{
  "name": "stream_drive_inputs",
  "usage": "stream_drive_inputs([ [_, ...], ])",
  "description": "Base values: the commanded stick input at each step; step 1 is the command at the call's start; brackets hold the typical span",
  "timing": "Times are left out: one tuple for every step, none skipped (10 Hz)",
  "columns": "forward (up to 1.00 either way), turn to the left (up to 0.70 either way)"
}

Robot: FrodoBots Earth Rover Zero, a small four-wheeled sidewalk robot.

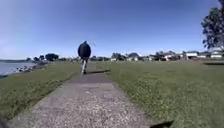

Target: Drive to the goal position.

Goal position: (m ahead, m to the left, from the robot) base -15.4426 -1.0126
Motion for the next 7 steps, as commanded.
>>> stream_drive_inputs([
  [0.7,0.0],
  [0.7,0.0],
  [0.7,0.0],
  [0.7,0.0],
  [0.7,0.0],
  [0.7,0.0],
  [0.7,0.0],
])
